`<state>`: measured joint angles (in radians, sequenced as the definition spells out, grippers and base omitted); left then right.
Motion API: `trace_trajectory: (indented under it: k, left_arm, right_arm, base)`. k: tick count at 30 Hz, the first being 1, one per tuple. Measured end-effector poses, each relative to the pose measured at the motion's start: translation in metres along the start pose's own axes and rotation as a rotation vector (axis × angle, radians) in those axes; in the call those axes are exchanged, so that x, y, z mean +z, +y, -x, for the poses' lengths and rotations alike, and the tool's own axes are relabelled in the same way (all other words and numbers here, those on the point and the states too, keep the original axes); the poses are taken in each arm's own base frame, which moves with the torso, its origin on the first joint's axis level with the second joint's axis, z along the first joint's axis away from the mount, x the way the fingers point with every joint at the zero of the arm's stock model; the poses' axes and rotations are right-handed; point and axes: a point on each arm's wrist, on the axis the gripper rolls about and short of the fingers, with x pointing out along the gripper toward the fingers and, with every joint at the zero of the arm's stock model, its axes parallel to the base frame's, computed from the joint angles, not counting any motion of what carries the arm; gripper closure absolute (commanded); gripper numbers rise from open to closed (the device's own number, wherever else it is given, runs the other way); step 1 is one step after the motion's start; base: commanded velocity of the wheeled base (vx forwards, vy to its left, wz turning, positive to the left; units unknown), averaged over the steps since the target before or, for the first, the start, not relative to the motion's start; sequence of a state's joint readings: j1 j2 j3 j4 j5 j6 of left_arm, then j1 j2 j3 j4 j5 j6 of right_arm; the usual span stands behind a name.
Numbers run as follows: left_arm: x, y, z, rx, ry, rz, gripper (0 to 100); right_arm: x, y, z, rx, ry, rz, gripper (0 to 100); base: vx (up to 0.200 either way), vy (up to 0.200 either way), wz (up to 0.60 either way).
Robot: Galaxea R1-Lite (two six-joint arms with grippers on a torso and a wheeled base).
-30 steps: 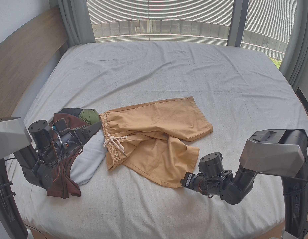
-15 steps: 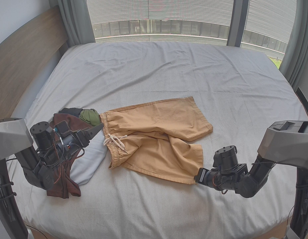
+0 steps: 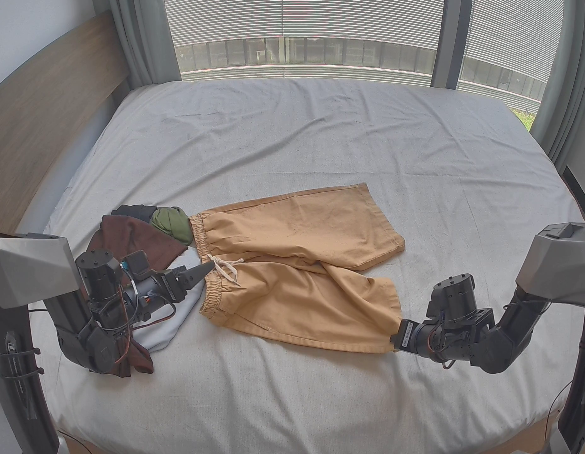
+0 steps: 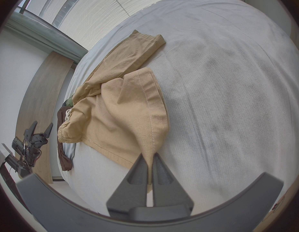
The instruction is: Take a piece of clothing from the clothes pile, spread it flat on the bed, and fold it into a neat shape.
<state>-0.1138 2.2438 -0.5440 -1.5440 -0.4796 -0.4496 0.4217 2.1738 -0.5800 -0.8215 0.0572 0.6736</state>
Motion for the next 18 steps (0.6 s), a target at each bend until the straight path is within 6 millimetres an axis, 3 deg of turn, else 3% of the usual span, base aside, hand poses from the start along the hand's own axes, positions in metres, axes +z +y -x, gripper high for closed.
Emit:
trace_trajectory:
  k: [18]
  left_arm:
    - [-0.043,0.004,0.003,0.024,0.150,-0.020,0]
  right_arm:
    - [-0.002,-0.006,0.009,-0.008,0.000,-0.003,100]
  base:
    - [0.000,0.000,0.00]
